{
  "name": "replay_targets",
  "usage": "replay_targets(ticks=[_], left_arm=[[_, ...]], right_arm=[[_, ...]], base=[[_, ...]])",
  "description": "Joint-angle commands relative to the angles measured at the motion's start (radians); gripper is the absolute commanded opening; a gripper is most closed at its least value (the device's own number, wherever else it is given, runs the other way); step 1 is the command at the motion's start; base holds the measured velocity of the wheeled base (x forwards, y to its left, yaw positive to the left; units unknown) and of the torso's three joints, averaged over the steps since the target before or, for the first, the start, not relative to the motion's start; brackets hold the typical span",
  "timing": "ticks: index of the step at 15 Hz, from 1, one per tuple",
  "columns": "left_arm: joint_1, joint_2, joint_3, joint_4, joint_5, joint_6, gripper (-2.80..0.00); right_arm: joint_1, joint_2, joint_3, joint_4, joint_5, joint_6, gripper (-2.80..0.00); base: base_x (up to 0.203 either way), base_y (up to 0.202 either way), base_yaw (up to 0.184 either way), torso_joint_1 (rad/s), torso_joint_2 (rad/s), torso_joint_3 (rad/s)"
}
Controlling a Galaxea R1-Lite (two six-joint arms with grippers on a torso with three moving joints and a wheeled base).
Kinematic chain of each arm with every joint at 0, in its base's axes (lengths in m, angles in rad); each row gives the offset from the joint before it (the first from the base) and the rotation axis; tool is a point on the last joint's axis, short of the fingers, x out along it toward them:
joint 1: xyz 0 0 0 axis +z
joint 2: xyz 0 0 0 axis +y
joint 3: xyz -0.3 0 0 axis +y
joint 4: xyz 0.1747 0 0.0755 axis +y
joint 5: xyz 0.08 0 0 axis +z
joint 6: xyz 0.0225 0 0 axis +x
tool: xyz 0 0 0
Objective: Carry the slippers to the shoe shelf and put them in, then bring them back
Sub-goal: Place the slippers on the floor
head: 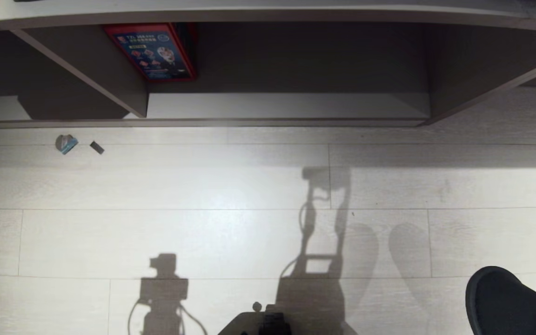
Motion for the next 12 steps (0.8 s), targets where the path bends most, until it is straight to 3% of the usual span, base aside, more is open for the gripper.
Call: replay_targets(ticks=[1,12], left_arm=[[0.0,0.001,0.0,-0.001,0.0,0.0,-2.8],[-0.001,0.001,0.0,0.001,0.0,0.0,-2.8]], right_arm=[[0.0,0.004,0.0,0.0,0.001,0.0,-2.8],[0.0,0.004,0.0,0.0,0.001,0.0,-2.8]], base=[[0.0,0.0,0.0,0.003,0.0,0.204],[0.0,0.0,0.0,0.0,0.0,0.201]])
